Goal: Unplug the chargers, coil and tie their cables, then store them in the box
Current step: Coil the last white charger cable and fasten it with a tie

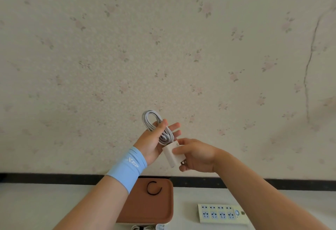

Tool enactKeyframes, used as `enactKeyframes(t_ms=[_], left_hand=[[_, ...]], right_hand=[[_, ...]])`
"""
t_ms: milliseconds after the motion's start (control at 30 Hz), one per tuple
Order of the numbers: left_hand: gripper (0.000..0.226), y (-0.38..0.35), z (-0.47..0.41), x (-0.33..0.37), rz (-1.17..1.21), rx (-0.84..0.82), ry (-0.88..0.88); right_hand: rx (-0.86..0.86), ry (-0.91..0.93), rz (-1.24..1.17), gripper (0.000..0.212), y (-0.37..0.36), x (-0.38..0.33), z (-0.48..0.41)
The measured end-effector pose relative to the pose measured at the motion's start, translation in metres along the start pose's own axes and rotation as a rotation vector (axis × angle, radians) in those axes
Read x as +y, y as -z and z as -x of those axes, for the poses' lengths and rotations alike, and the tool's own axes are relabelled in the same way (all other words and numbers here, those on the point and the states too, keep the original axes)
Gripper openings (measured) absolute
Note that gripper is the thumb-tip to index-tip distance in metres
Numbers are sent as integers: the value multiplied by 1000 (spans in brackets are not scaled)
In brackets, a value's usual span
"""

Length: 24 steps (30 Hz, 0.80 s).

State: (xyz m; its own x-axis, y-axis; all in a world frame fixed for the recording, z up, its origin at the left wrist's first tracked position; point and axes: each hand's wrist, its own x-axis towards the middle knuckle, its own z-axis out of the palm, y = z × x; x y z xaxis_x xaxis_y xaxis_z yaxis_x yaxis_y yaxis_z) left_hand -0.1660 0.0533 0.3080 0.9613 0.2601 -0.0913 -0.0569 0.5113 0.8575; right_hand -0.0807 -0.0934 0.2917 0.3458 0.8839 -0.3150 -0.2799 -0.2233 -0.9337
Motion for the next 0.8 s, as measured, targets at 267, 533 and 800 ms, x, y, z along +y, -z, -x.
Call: enactKeyframes(t_ms=[267, 533, 800], left_hand=[[22, 24, -13, -15, -49, 154, 49], [29, 79, -16, -32, -412, 259, 220], [14, 146, -32, -67, -916, 371, 433]], right_hand=[[109, -19, -37, 84, -3, 15, -19], [316, -79, 587, 60, 4, 43, -52], [105, -176, 1143, 46, 25, 98, -108]])
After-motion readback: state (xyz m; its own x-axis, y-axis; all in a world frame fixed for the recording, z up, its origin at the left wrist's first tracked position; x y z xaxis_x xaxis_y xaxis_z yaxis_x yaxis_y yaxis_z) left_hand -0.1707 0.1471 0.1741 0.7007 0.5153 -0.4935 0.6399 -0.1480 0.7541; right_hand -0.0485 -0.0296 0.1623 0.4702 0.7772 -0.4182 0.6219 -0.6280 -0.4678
